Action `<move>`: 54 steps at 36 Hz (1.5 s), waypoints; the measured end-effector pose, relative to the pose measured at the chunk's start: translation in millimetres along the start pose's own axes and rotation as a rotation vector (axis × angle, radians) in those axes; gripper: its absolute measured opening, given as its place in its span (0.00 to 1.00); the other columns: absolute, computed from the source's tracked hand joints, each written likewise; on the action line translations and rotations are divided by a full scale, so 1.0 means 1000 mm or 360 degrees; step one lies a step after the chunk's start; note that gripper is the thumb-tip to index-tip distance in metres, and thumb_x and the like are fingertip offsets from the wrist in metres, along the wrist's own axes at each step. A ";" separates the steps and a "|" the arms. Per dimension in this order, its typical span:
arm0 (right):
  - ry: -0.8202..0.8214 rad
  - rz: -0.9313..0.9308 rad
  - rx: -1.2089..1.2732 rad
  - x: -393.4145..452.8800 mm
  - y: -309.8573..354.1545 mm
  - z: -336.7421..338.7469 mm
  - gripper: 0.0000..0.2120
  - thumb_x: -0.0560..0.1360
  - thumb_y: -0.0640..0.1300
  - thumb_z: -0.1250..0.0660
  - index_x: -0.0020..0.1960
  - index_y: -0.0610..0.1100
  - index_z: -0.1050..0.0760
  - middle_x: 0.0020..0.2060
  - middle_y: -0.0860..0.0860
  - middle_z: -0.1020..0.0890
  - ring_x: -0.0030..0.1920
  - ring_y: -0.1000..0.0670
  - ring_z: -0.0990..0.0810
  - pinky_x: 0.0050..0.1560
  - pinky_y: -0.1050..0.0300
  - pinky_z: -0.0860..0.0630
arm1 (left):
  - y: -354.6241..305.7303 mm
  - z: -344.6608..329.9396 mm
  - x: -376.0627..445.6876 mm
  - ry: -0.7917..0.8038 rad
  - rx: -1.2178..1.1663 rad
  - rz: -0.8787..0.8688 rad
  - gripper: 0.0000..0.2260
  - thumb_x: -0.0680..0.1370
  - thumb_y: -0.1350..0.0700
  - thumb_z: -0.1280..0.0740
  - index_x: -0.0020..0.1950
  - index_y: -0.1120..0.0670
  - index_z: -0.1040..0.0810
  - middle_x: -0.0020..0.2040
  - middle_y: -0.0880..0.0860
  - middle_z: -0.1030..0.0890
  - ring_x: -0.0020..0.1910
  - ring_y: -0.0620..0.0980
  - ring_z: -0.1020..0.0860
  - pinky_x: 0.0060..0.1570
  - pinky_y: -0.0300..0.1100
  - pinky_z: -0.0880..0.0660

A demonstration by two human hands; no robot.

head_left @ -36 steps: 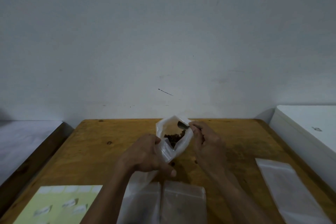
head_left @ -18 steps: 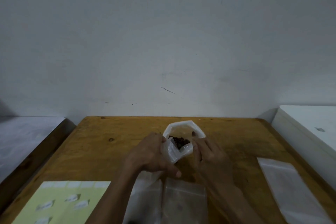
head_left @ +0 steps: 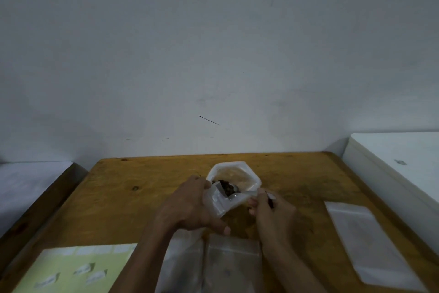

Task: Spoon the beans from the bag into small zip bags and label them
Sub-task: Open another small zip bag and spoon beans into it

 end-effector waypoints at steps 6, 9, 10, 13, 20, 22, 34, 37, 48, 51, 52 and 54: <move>-0.0028 -0.0321 0.0407 0.004 0.006 0.002 0.05 0.79 0.39 0.32 0.49 0.41 0.18 0.38 0.46 0.13 0.41 0.49 0.13 0.43 0.52 0.16 | 0.002 -0.003 0.000 -0.0042 -0.0005 -0.0013 0.52 0.56 0.38 0.18 0.74 0.50 0.37 0.65 0.45 0.32 0.58 0.45 0.31 0.53 0.38 0.29; -0.0025 -0.0297 0.0446 0.007 0.012 0.008 0.06 0.79 0.40 0.32 0.47 0.41 0.18 0.35 0.46 0.13 0.39 0.48 0.13 0.39 0.52 0.17 | 0.005 -0.007 0.001 -0.0089 -0.0043 -0.0034 0.52 0.56 0.38 0.18 0.74 0.49 0.37 0.64 0.44 0.33 0.58 0.44 0.31 0.52 0.38 0.29; -0.0015 -0.0288 0.0469 0.008 0.015 0.010 0.06 0.79 0.40 0.32 0.45 0.41 0.18 0.35 0.46 0.13 0.39 0.48 0.13 0.38 0.53 0.18 | 0.005 -0.008 0.002 -0.0114 -0.0072 -0.0035 0.52 0.56 0.38 0.18 0.74 0.49 0.37 0.63 0.43 0.33 0.58 0.44 0.31 0.52 0.38 0.29; 0.0036 -0.0243 0.0515 0.009 0.025 0.016 0.06 0.79 0.40 0.32 0.45 0.41 0.18 0.35 0.46 0.13 0.41 0.46 0.13 0.44 0.49 0.17 | 0.007 -0.011 0.003 -0.0195 -0.0138 -0.0054 0.50 0.55 0.37 0.19 0.72 0.48 0.35 0.62 0.44 0.31 0.57 0.45 0.28 0.54 0.42 0.24; 0.0213 -0.0087 0.0542 0.001 0.058 0.032 0.05 0.79 0.40 0.32 0.48 0.40 0.18 0.37 0.45 0.13 0.40 0.48 0.13 0.39 0.56 0.18 | 0.016 -0.014 0.007 -0.0287 -0.0269 -0.0109 0.40 0.57 0.35 0.20 0.63 0.43 0.33 0.57 0.42 0.28 0.52 0.42 0.26 0.47 0.40 0.21; 0.0255 0.0025 0.0464 -0.005 0.064 0.034 0.05 0.79 0.41 0.32 0.48 0.40 0.18 0.36 0.47 0.13 0.38 0.51 0.13 0.36 0.60 0.19 | 0.016 -0.014 0.007 -0.0300 -0.0307 -0.0122 0.39 0.57 0.35 0.20 0.61 0.43 0.33 0.56 0.43 0.27 0.51 0.42 0.25 0.44 0.39 0.22; 0.0156 0.1067 -0.0218 -0.016 0.058 0.027 0.10 0.79 0.48 0.36 0.54 0.47 0.18 0.40 0.58 0.17 0.39 0.60 0.18 0.34 0.70 0.23 | 0.016 -0.009 0.006 -0.0285 -0.0377 -0.0124 0.38 0.59 0.40 0.18 0.62 0.44 0.33 0.55 0.43 0.25 0.50 0.43 0.24 0.47 0.44 0.19; 0.0171 0.0963 -0.0423 -0.004 0.040 0.023 0.08 0.80 0.43 0.34 0.56 0.48 0.18 0.37 0.61 0.20 0.39 0.61 0.20 0.34 0.68 0.23 | 0.015 -0.009 0.007 -0.0253 -0.0341 -0.0123 0.38 0.59 0.41 0.18 0.61 0.44 0.34 0.54 0.43 0.26 0.51 0.43 0.24 0.47 0.43 0.19; 0.0147 0.0110 0.0027 -0.003 -0.001 -0.003 0.14 0.80 0.42 0.33 0.39 0.54 0.17 0.33 0.52 0.15 0.39 0.50 0.16 0.40 0.50 0.17 | 0.010 -0.009 0.011 -0.0259 -0.0360 -0.0130 0.37 0.58 0.45 0.16 0.60 0.45 0.32 0.53 0.43 0.25 0.49 0.43 0.24 0.39 0.34 0.25; 0.0205 -0.0038 0.0080 -0.007 -0.002 -0.009 0.11 0.79 0.43 0.32 0.39 0.49 0.17 0.33 0.51 0.15 0.40 0.47 0.15 0.42 0.48 0.18 | 0.009 -0.009 0.010 -0.0288 -0.0370 -0.0128 0.35 0.59 0.47 0.16 0.59 0.45 0.33 0.52 0.42 0.26 0.48 0.42 0.24 0.39 0.35 0.24; 0.0204 -0.0074 0.0101 -0.009 -0.001 -0.010 0.10 0.79 0.43 0.32 0.40 0.49 0.17 0.34 0.51 0.15 0.40 0.49 0.15 0.40 0.53 0.18 | 0.008 -0.008 0.010 -0.0298 -0.0372 -0.0128 0.35 0.59 0.47 0.16 0.58 0.44 0.33 0.52 0.42 0.25 0.48 0.43 0.24 0.40 0.36 0.23; 0.0206 -0.0149 0.0160 -0.011 0.001 -0.011 0.08 0.79 0.43 0.32 0.43 0.48 0.17 0.36 0.51 0.14 0.40 0.52 0.15 0.39 0.59 0.20 | 0.008 -0.008 0.010 -0.0311 -0.0386 -0.0132 0.35 0.58 0.46 0.16 0.58 0.44 0.32 0.52 0.43 0.25 0.48 0.43 0.24 0.40 0.37 0.21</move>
Point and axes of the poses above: each hand's wrist, its own x-axis towards the middle knuckle, its own z-axis out of the back of the hand, y = z × x, the point moved 1 cm from there along x, towards the middle knuckle
